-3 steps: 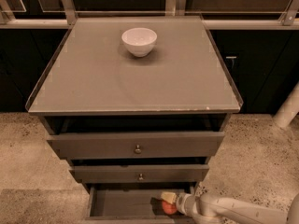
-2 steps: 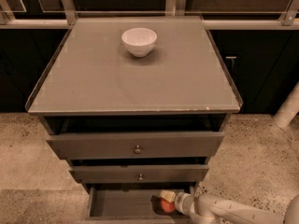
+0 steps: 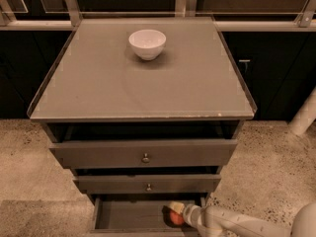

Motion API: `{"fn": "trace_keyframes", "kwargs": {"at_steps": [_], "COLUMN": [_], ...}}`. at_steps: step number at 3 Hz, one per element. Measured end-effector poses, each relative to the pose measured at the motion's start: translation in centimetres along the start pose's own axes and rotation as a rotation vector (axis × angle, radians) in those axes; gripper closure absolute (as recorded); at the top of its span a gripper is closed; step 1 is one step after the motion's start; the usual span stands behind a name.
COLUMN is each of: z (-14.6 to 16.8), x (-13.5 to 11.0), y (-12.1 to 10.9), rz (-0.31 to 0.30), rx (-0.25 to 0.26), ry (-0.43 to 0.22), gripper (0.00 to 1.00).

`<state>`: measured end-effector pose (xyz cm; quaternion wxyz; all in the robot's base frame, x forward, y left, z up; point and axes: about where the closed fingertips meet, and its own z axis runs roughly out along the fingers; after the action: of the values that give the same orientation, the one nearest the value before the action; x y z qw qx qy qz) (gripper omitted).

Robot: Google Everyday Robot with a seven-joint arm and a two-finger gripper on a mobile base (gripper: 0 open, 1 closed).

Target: Place apple into bottom drawer

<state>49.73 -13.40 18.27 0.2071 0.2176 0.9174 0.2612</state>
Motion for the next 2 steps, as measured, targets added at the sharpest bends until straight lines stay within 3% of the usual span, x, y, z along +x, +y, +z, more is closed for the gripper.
{"fn": "trace_keyframes", "kwargs": {"at_steps": [2], "z": [0.02], "x": [0.0], "y": [-0.01], "rz": [0.0], "rx": [0.001], "ry": [0.0], "gripper": [0.58]}}
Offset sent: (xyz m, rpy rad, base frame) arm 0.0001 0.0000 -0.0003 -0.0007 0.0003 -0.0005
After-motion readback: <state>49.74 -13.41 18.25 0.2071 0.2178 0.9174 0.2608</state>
